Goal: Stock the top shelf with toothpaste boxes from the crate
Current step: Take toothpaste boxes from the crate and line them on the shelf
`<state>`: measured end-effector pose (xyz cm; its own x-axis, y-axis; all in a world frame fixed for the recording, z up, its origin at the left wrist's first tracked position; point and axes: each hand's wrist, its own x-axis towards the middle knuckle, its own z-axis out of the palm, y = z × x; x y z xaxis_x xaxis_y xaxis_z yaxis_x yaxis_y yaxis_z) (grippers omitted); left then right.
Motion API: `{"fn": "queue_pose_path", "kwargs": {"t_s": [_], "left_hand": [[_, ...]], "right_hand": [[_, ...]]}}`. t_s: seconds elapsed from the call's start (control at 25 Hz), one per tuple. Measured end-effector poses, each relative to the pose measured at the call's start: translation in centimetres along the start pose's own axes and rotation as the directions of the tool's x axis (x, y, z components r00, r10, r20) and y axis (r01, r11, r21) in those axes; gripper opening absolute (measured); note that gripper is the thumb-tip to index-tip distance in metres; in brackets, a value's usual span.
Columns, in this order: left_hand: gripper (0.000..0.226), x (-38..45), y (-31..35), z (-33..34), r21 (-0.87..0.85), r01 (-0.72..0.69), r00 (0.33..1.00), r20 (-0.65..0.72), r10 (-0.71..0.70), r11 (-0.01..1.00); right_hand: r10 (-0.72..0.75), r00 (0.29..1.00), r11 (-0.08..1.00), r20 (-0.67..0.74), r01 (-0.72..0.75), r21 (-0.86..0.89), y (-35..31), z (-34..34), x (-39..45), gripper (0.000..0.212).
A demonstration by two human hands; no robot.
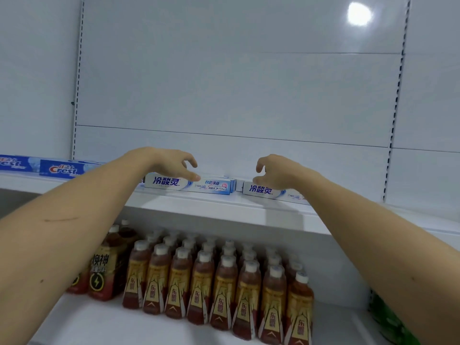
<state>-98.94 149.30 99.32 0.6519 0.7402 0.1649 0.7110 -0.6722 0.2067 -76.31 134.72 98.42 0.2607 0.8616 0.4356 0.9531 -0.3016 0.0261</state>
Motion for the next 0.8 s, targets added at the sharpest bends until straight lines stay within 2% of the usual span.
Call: {"fn": "queue_pose_path", "kwargs": {"t_s": [0.12, 0.28, 0.4, 0.52, 0.6, 0.68, 0.8], "left_hand": [[0.054, -3.4, 0.4, 1.5, -0.096, -0.08, 0.988, -0.138, 0.066, 0.992], [0.046, -7.3, -0.6, 4.7, -0.234, -0.216, 0.939, -0.317, 0.135, 0.948], [0.041, -10.3, -1.4, 7.7, -0.293, -0.326, 0.87, -0.464, 0.165, 0.899], [0.041, -13.9, -2.4, 11.0, -0.38, -0.375, 0.822, -0.558, 0.114, 0.846], [0.042, -16.0, -3.1, 13.0, -0.452, -0.367, 0.826, -0.56, 0.062, 0.813], [0.042, -17.7, -3.8, 15.3, -0.57, -0.33, 0.857, -0.514, -0.013, 0.752], [0.042, -19.4, -4.6, 19.8, -0.747, -0.201, 0.918, -0.369, -0.144, 0.633]], "right_hand": [[0.029, 0.999, 0.997, -0.035, -0.026, 0.076, -2.0, -0.7, -3.1, 0.038], [0.028, 0.997, 0.969, -0.075, -0.009, 0.246, -5.6, -0.6, -8.2, 0.035], [-0.018, 0.985, 0.894, -0.17, 0.092, 0.438, -8.7, 0.4, -12.2, 0.03], [-0.065, 0.983, 0.81, -0.171, 0.152, 0.567, -12.0, 2.1, -15.0, 0.027], [-0.062, 0.986, 0.749, -0.158, 0.15, 0.645, -14.0, 3.6, -16.5, 0.028], [-0.06, 0.99, 0.7, -0.131, 0.135, 0.701, -15.7, 6.0, -18.4, 0.03], [-0.089, 0.995, 0.68, 0.044, 0.029, 0.732, -17.0, 11.6, -21.5, 0.037]]}}
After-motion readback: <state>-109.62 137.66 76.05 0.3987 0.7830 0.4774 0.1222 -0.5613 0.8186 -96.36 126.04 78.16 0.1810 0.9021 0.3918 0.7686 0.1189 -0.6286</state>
